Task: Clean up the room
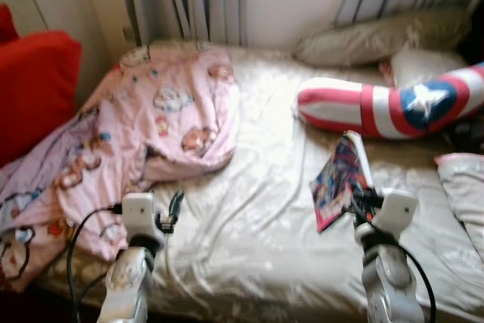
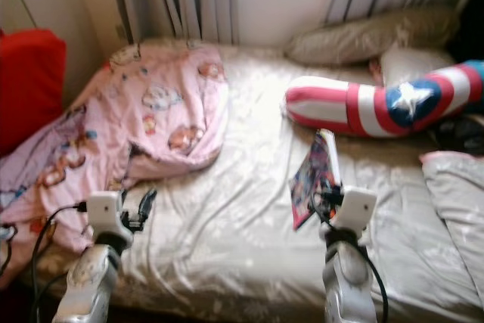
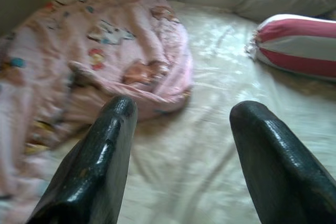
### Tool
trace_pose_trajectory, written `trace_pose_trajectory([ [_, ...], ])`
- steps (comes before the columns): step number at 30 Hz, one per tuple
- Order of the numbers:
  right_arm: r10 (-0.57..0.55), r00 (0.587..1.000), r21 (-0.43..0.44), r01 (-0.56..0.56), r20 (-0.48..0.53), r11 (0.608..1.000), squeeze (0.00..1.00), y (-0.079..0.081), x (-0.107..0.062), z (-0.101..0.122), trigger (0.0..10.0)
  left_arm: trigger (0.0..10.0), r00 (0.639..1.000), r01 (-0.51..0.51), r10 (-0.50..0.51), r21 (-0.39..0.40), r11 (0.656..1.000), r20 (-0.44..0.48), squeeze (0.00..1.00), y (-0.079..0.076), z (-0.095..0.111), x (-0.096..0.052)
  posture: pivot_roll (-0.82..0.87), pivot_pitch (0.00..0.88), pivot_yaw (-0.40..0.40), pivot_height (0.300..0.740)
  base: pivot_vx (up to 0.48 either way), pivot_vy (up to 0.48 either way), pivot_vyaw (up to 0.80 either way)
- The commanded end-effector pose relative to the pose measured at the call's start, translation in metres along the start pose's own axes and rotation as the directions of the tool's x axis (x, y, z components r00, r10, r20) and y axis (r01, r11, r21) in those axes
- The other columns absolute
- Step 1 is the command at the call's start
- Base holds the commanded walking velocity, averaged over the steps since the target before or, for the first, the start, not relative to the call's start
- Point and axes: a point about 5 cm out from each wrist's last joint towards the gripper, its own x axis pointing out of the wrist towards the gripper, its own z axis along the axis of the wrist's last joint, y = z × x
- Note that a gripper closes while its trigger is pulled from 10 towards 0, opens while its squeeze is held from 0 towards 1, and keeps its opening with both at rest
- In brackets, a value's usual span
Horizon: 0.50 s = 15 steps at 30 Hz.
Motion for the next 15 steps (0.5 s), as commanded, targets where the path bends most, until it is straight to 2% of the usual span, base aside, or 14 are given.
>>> trace_pose_trajectory([
  [1, -0.009, 0.999, 0.003, 0.009, 0.035, 1.000, 0.00, -0.0028, 0.0026, 0.0083, 10.0, 10.0, 1.000, 0.012, -0.012, 0.010, 1.000, -0.014, 0.00, -0.0031, -0.0030, -0.0015, 0.01, 0.065, -0.037, 0.740, 0.000, -0.360, 0.00],
  [5, 0.010, 0.999, 0.000, -0.010, 0.030, 1.000, 0.00, -0.0007, 0.0022, 0.0070, 10.0, 10.0, 1.000, 0.011, -0.011, 0.008, 1.000, -0.015, 0.00, -0.0028, -0.0031, -0.0019, 0.01, 0.067, -0.037, 0.740, 0.000, -0.330, -0.73],
  [8, 0.009, 0.999, 0.003, -0.009, 0.034, 1.000, 0.00, -0.0006, 0.0022, 0.0073, 10.0, 10.0, 1.000, 0.012, -0.012, 0.006, 1.000, -0.015, 0.00, -0.0029, -0.0032, -0.0019, 0.01, 0.069, -0.037, 0.740, 0.000, -0.289, -0.44],
  [10, 0.012, 0.999, 0.003, -0.012, 0.039, 1.000, 0.00, -0.0005, 0.0025, 0.0078, 10.0, 10.0, 1.000, 0.011, -0.011, 0.006, 1.000, -0.016, 0.00, -0.0030, -0.0036, -0.0022, 0.01, 0.072, -0.038, 0.740, 0.000, -0.264, 0.00],
  [15, 0.037, 0.999, 0.009, -0.038, 0.034, 0.999, 0.00, 0.0021, 0.0030, 0.0070, 10.0, 10.0, 1.000, 0.002, -0.003, -0.006, 1.000, -0.015, 0.00, -0.0026, -0.0040, -0.0027, 0.01, 0.073, -0.039, 0.740, 0.000, 0.000, 0.00],
])
